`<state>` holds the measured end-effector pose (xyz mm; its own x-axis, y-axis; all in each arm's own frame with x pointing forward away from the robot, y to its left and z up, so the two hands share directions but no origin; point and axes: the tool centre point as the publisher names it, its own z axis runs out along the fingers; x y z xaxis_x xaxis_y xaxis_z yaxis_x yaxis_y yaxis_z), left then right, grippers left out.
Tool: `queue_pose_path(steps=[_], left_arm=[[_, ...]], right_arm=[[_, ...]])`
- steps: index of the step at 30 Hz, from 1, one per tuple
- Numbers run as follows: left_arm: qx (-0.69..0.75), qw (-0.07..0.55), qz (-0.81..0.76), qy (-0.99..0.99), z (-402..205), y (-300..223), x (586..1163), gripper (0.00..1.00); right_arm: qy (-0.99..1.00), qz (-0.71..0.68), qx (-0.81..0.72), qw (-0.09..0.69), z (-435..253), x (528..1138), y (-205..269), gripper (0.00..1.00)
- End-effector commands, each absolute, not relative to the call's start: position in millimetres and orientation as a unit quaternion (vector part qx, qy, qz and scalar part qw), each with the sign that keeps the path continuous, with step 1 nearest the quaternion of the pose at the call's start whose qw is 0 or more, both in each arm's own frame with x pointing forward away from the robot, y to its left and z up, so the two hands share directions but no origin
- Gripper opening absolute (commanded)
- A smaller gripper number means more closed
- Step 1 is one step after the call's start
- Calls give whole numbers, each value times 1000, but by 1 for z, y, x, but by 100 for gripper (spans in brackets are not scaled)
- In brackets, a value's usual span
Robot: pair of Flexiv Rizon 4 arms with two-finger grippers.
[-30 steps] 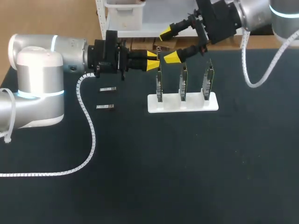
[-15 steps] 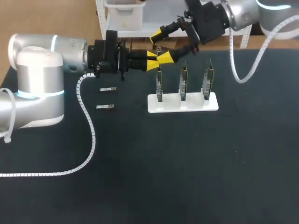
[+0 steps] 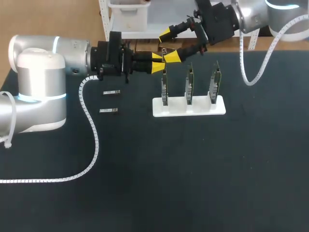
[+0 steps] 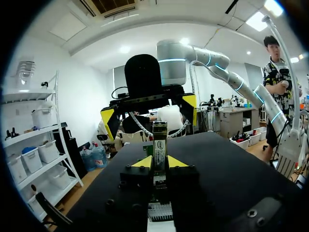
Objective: Pick up the optical module with the left hand, and insert it into the network port with the right hand.
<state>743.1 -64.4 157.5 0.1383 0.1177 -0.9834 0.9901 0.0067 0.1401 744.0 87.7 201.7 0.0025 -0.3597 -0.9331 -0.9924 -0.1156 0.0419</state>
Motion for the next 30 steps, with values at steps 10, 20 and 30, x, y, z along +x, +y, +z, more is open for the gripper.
queue_pose_path(steps=[10, 20, 30], left_arm=[[559, 507, -430, 496, 158, -64, 743, 0], [559, 507, -430, 496, 158, -64, 743, 0], [559, 507, -430, 496, 158, -64, 743, 0]], right_arm=[[566, 436, -596, 367, 198, 732, 89, 100], [577, 426, -591, 370, 196, 730, 90, 100], [582, 425, -588, 367, 196, 730, 90, 100]])
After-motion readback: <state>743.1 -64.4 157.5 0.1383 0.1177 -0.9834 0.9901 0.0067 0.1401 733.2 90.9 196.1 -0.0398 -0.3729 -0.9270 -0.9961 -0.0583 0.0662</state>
